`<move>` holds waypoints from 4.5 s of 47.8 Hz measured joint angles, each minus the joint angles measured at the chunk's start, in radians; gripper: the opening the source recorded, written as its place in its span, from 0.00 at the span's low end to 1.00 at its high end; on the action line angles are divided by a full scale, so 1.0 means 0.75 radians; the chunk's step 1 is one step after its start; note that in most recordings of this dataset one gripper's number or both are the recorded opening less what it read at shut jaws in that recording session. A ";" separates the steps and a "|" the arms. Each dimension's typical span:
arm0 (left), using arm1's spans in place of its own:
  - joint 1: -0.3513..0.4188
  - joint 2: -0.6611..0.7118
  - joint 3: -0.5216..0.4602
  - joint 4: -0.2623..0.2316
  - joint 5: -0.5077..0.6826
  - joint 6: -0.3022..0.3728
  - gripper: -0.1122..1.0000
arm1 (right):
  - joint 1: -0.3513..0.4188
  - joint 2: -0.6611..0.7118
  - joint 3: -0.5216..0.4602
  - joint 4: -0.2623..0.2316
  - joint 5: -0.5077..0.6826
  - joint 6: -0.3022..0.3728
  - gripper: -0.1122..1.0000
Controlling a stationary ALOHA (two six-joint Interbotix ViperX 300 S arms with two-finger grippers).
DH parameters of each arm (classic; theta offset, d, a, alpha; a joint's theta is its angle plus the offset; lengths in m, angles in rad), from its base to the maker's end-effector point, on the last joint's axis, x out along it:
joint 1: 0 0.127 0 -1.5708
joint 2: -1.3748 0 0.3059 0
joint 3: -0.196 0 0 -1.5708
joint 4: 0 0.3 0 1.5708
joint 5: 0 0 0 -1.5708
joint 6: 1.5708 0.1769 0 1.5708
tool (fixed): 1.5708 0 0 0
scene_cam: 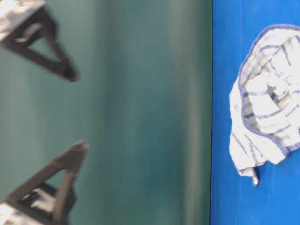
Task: Lift the towel with both arms.
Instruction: 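Open both grippers, drop the towel, and pull back, then move both grippers in and grasp the towel edges, then lift the towel upward with both grippers, then open both grippers, release the towel, and retract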
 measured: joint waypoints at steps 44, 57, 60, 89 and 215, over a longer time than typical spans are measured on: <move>0.018 0.697 0.127 -0.004 -0.532 -0.041 0.94 | 0.037 0.456 0.405 0.000 -0.554 0.243 0.70; 0.016 0.798 0.123 -0.006 -0.595 -0.074 0.93 | 0.037 0.575 0.403 0.002 -0.628 0.243 0.70; 0.018 0.800 0.123 -0.004 -0.599 -0.074 0.93 | 0.037 0.587 0.403 0.000 -0.630 0.243 0.70; 0.029 0.800 0.115 -0.010 -0.593 -0.074 0.13 | 0.025 0.593 0.401 0.002 -0.632 0.235 0.11; -0.025 -0.315 -0.299 -0.006 0.366 0.010 0.90 | 0.080 -0.047 -0.427 -0.014 0.168 -0.074 0.68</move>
